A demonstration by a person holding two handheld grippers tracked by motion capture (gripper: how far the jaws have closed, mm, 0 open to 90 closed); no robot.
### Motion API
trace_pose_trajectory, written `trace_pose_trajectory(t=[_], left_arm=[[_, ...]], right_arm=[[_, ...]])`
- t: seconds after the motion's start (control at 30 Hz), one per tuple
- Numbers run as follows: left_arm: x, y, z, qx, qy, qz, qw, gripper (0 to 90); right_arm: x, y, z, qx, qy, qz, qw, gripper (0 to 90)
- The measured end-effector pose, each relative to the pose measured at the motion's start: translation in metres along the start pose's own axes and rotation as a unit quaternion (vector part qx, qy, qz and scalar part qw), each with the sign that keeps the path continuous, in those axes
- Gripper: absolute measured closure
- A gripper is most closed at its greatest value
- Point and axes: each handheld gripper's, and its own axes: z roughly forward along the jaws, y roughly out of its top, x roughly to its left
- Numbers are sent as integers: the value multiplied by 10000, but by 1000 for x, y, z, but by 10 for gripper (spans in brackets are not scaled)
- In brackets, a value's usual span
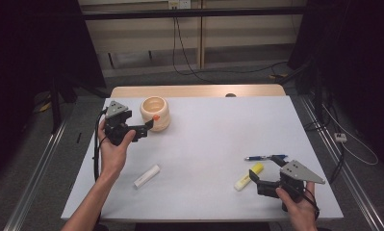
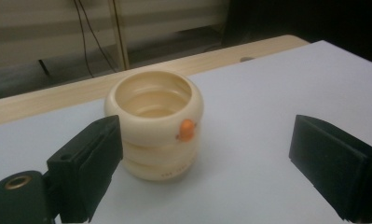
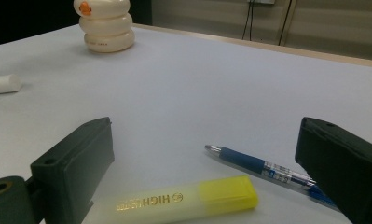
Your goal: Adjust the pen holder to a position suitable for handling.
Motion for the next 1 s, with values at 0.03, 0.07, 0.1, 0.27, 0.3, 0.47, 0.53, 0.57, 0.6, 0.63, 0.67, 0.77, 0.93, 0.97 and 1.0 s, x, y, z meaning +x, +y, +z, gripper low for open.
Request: trace_pose_trajectory(t=[0.03,0.07,0.1,0.27,0.3,0.47,0.53,0.57,0.6,0.63,0.67,0.77,0.93,0.97,1.0], left_arm=[[1,3,4,89,34,29,10000,96],[2,6,7,183,74,91,9998,91],[4,9,11,188,104,106,9997,84],[14,16,29,297,54,-112,9995,84],[17,16,32,336,46,-185,9993,83],[28,23,45,301,233,-335,9987,82],[33,28,50,265,215,-377,9987,80],[35,30,52,252,222,-386,9987,83],[37,32,54,274,245,-402,9985,89],[38,34,56,273,224,-469,9983,91],[40,36,57,258,174,-504,9982,94],[43,39,61,201,238,-547,9980,103],[52,40,71,333,360,-507,9975,111],[53,40,72,290,350,-473,9978,114],[54,40,74,285,365,-383,9982,111]], right_arm=[[0,0,0,7,1,0,10000,38],[0,0,0,10,0,-4,10000,38],[0,0,0,9,-2,-7,10000,38],[0,0,0,28,-5,-32,10000,38],[0,0,-1,28,-4,-33,10000,38],[0,-1,0,50,1,-35,10000,37],[0,-1,1,48,-3,-43,10000,37],[1,0,1,47,-4,-43,10000,37],[1,0,1,49,-1,-40,10000,37],[1,0,0,51,-3,-44,10000,37],[1,0,0,51,1,-43,10000,37],[0,-1,0,56,9,-50,10000,37],[1,-1,0,52,25,-65,10000,37],[1,-1,1,51,27,-62,10000,37],[1,-1,1,57,25,-60,10000,37]])
